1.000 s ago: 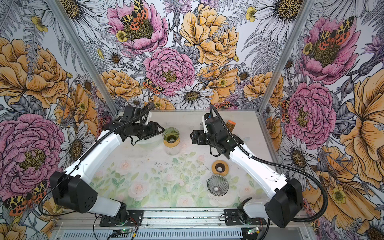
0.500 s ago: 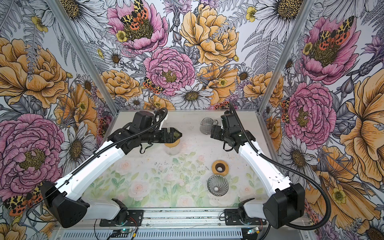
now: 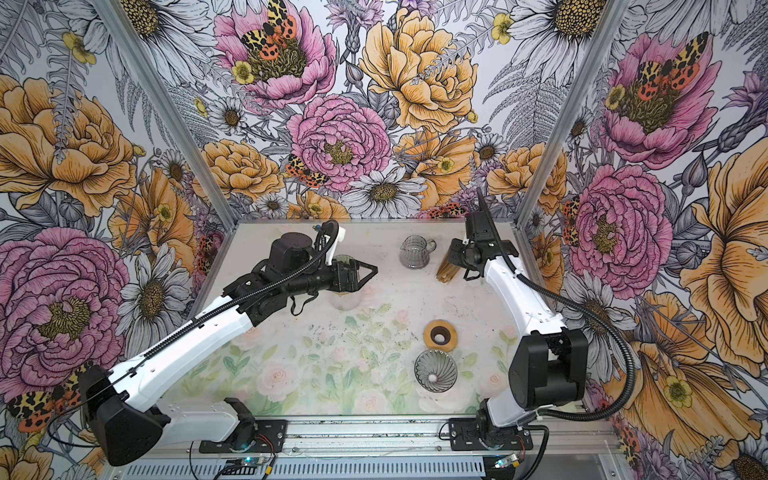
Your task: Place the coffee filter in the dripper
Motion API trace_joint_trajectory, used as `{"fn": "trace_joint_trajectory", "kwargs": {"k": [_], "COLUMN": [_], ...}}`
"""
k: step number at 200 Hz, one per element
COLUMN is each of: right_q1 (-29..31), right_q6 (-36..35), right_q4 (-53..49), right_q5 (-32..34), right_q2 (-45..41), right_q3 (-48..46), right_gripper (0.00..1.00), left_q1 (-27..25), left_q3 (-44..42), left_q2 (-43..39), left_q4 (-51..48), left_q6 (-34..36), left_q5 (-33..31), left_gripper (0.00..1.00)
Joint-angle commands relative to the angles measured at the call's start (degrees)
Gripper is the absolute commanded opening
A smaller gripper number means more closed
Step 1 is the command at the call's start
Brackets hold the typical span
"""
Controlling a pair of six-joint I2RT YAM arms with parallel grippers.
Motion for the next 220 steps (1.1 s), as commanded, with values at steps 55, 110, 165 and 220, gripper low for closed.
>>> {"fn": "trace_joint_trajectory", "kwargs": {"k": [55, 110, 165, 220], "right_q1": [-3.2, -4.4, -4.4, -4.4], "right_q6": [-2.9, -3.5, -3.8, -3.7], "right_q4": [-0.3, -0.1, -0.2, -0.2], "right_q5": [0.2, -0.5, -1.5, -1.7], "right_q2": [10.4, 16.7, 19.7, 22.8], "right_q3": [9.4, 14.3, 16.7, 18.5], "right_gripper": [0.24, 0.22, 0.19, 0.17], "left_q1": [-0.9, -0.9, -0.8, -0.6], "left_q3": [3.8, 6.7, 7.3, 7.6], "left_q2": [4.9, 6.6, 6.8, 6.8], "left_q4": [1.1, 0.5, -1.3, -1.7], "left_q6": [2.1, 2.3, 2.8, 2.8], "left_q5": [7.1, 6.8, 6.3, 6.4], "left_gripper": [0.99, 0.99, 0.99, 0.99]}}
